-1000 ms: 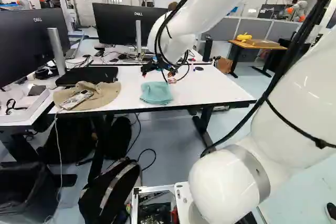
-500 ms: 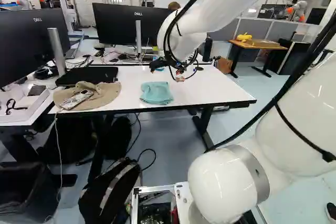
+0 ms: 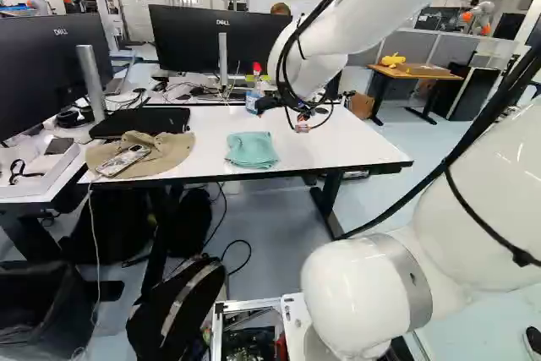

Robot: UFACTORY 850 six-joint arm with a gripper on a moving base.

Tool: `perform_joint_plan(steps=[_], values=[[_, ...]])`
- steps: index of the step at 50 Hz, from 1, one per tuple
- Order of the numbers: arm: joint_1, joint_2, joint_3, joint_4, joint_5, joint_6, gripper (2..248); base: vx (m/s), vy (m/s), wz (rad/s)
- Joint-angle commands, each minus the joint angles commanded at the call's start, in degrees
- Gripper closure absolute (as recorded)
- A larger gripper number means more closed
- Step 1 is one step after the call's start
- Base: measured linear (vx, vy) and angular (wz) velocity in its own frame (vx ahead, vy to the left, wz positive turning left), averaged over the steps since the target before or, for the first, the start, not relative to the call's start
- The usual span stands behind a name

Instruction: Clean the table with the green towel

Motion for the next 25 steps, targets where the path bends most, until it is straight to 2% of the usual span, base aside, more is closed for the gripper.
perform_joint_plan(steps=[25], values=[[-5.5, 0.4, 0.3, 0.0, 0.0, 0.0, 3, 0.0, 0.0, 0.0]])
